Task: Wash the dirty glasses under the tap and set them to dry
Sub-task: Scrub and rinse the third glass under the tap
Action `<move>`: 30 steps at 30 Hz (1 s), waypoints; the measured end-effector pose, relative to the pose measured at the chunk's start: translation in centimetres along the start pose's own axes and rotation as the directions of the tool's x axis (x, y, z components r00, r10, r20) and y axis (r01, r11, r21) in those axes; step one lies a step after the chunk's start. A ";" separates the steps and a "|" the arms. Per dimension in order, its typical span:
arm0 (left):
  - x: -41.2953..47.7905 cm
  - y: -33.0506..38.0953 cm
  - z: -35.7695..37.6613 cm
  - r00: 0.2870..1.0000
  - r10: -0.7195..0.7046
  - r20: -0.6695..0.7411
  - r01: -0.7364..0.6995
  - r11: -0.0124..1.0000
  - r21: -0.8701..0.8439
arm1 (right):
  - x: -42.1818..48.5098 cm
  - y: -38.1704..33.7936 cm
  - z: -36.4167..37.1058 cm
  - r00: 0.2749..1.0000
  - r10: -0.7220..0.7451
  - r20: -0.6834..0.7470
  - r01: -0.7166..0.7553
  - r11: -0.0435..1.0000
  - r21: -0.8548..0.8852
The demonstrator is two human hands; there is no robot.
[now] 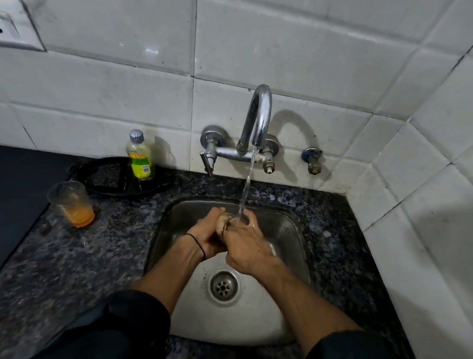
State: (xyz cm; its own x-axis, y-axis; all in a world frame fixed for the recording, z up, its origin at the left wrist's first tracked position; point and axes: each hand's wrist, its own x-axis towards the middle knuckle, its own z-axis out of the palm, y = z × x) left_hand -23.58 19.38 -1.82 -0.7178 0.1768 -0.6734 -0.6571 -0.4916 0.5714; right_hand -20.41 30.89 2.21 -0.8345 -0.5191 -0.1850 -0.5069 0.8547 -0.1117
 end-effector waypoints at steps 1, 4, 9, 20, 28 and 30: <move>0.2 -0.3 -0.2 0.999 0.038 -0.027 -0.039 0.998 -0.039 | 0.3 -0.2 -0.2 0.996 0.081 0.035 -0.085 0.984 0.155; 0.3 -1.4 -0.6 0.994 0.110 -0.018 -0.111 0.977 -0.184 | 0.6 -1.0 -0.9 0.944 0.233 0.232 -0.321 0.501 0.804; 0.3 -0.2 -1.6 0.999 0.030 0.037 -0.031 0.999 0.014 | -0.4 -1.0 -0.1 0.958 0.283 0.056 -0.248 0.712 0.656; -0.2 -1.2 -0.8 0.996 -0.031 0.088 0.051 0.972 -0.230 | 0.3 -1.2 -2.1 0.952 0.270 0.141 -0.299 0.737 0.606; -0.5 -0.5 -0.9 0.990 0.026 0.139 0.004 0.978 -0.209 | -0.8 -0.9 -1.5 1.000 -0.031 0.001 0.031 0.997 -0.077; -0.7 -0.7 -1.0 0.983 0.111 0.148 -0.073 0.968 -0.240 | -0.6 -1.7 -1.1 0.984 0.178 0.005 -0.173 0.951 0.255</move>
State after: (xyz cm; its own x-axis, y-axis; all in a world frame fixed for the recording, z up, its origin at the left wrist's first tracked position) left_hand -22.38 18.76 -2.23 -0.8123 0.2456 -0.5289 -0.5285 -0.6935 0.4897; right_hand -19.27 29.72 3.64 -0.9104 -0.3585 -0.2064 -0.2825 0.9033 -0.3229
